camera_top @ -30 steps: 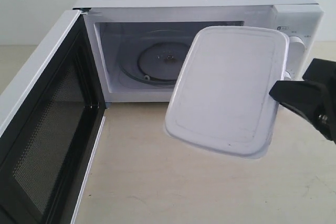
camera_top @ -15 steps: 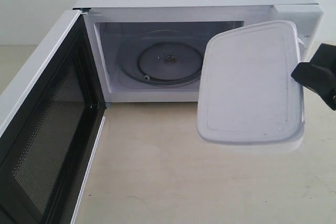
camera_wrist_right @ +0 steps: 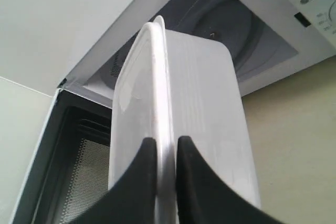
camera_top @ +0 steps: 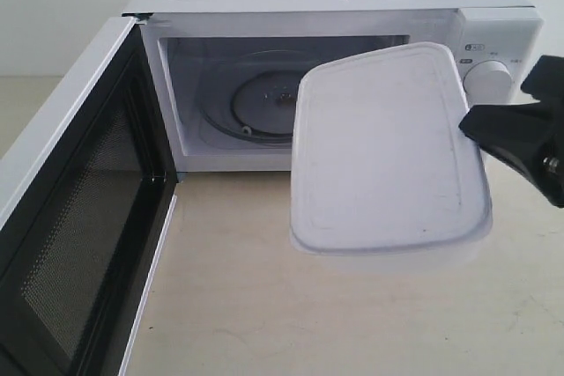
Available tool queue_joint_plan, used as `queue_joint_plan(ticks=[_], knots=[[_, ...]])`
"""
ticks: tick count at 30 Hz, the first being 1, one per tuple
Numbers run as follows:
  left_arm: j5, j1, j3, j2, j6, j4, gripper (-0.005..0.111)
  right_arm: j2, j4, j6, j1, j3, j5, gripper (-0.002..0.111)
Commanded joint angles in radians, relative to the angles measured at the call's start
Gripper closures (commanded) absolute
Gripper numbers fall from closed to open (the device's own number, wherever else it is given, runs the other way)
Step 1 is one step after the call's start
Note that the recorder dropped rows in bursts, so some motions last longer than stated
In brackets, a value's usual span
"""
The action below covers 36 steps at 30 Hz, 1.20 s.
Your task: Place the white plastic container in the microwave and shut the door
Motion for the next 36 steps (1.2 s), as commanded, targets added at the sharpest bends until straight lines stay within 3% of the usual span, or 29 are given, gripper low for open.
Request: queue_joint_plan(ticks=[1,8,17,29,36], knots=[[-0.012,-0.004,0.003,-0.003,-0.006,-0.005,0.102,-0.001,0.188,-0.13,0.0,0.005,-0.068,0.108],[-0.012,-0.004,0.003,-0.003,-0.006,-0.005,0.102,-0.001,0.876,-0.785,0.0,0.155,-0.256,0.108],[-0.012,-0.004,0.003,-0.003,-0.006,-0.005,0.102,-0.001,1.102,-0.792,0.002,0.323,-0.497,0.108],[-0.012,-0.004,0.003,-0.003,-0.006,-0.005,0.102,-0.001,1.237,-0.73,0.005,0.333,-0.592,0.108],[-0.012,-0.004,0.003,-0.003,-0.006,-0.005,0.102,0.004,1.532,-0.877,0.181,0.333,-0.643,0.108]])
